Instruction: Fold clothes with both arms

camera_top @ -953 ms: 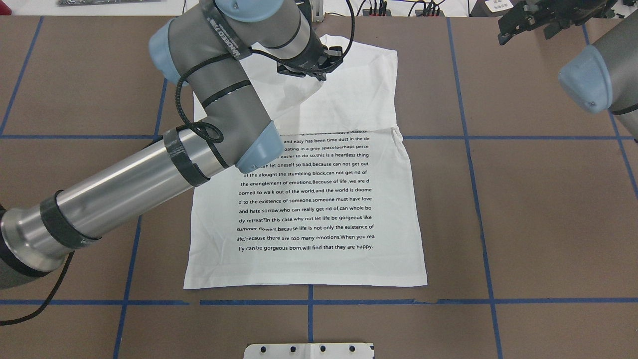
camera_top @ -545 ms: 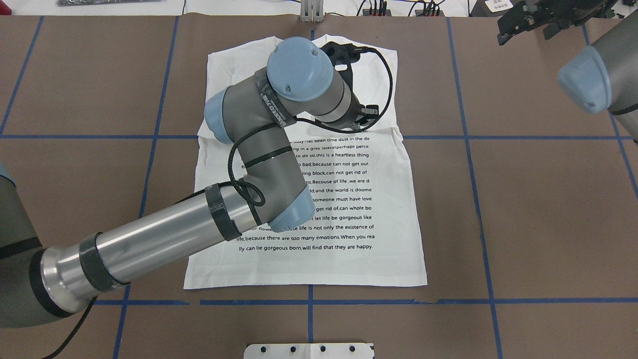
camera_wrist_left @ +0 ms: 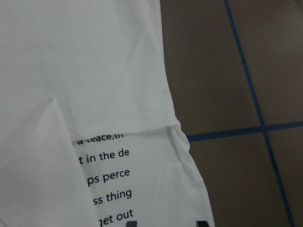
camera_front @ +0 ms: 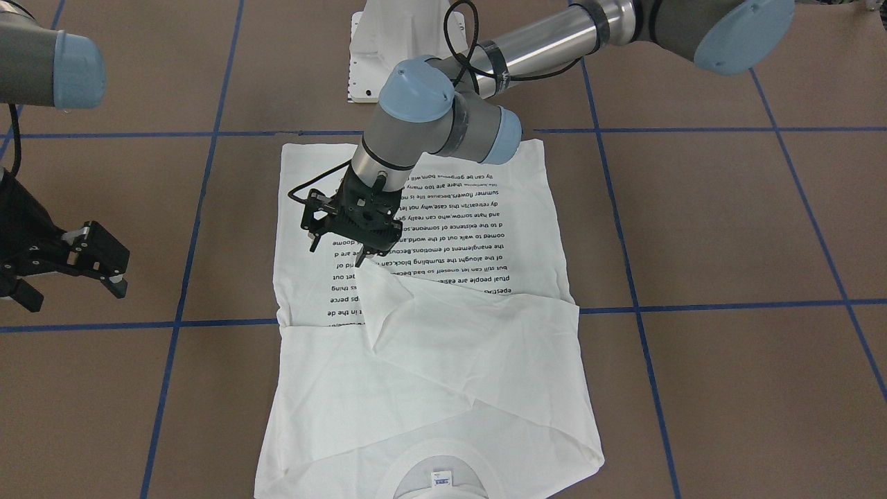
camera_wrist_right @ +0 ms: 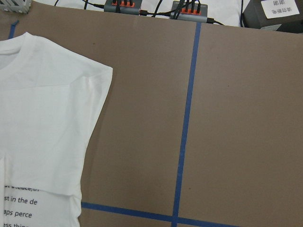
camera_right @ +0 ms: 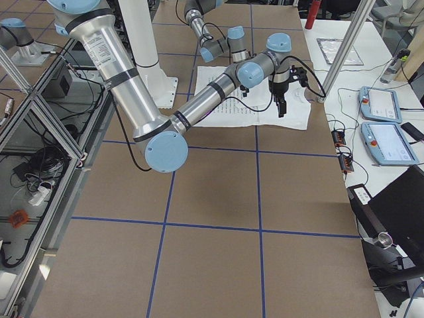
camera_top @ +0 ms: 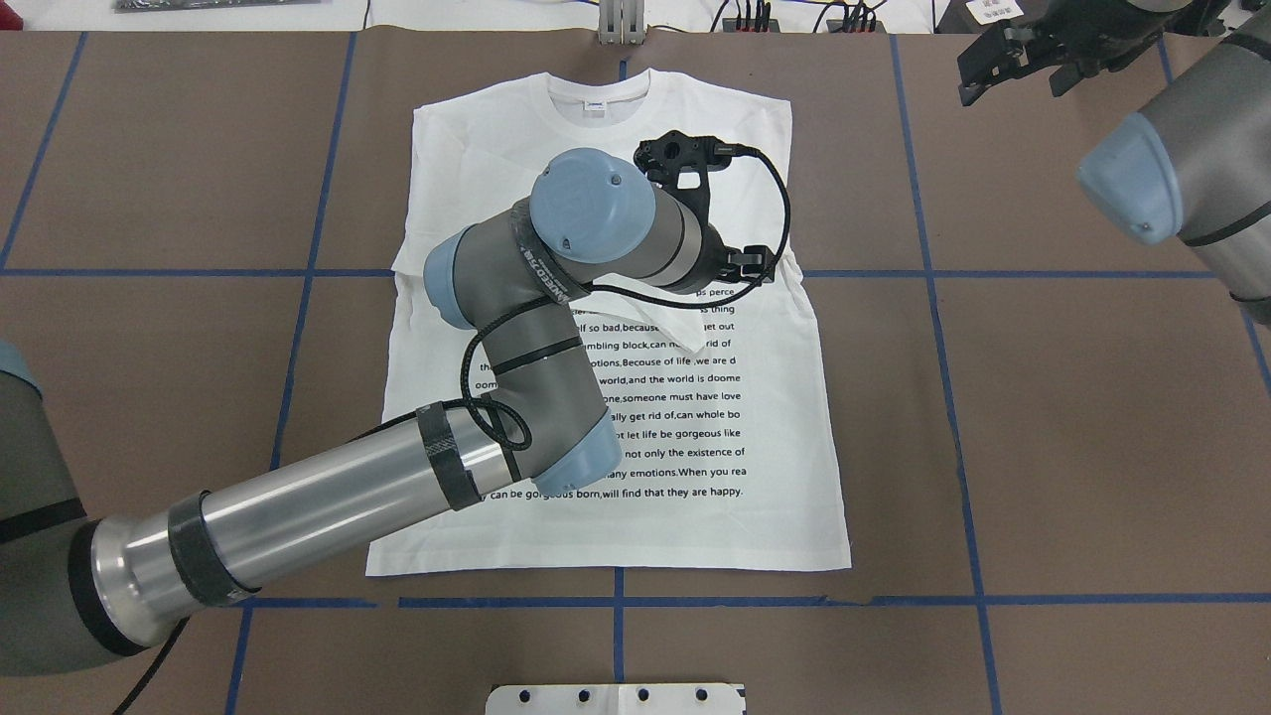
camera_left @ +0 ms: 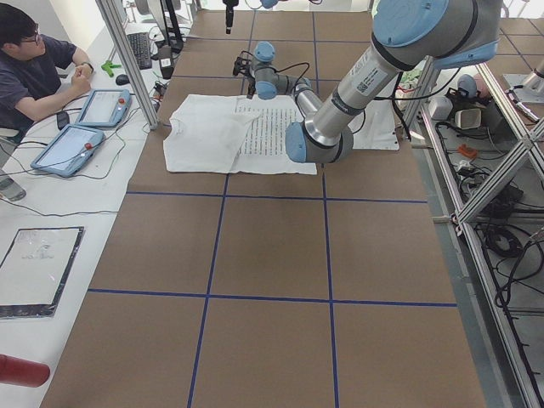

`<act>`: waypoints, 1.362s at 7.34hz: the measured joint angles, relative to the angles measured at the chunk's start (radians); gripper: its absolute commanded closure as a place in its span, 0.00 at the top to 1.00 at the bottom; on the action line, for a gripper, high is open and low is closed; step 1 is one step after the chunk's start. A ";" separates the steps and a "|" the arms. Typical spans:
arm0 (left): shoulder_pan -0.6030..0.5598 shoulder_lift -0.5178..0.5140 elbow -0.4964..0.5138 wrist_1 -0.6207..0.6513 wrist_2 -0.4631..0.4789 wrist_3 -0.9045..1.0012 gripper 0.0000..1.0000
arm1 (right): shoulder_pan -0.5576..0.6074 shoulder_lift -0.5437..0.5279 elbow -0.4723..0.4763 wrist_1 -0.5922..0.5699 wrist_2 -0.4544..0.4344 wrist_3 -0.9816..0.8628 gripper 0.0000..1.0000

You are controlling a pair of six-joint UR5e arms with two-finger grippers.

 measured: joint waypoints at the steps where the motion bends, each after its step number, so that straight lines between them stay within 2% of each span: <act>1: -0.045 0.041 -0.064 0.071 -0.040 0.087 1.00 | -0.032 0.020 -0.005 0.000 -0.020 0.055 1.00; 3: -0.151 0.184 -0.262 0.213 -0.113 0.282 1.00 | -0.125 0.092 -0.044 0.000 -0.105 0.198 1.00; 5: -0.273 0.325 -0.434 0.322 -0.182 0.503 1.00 | -0.243 0.200 -0.134 -0.004 -0.214 0.359 1.00; 7: -0.413 0.438 -0.500 0.348 -0.271 0.741 1.00 | -0.355 0.336 -0.283 -0.006 -0.324 0.502 1.00; 10: -0.473 0.498 -0.541 0.352 -0.302 0.841 1.00 | -0.481 0.494 -0.514 -0.009 -0.457 0.659 1.00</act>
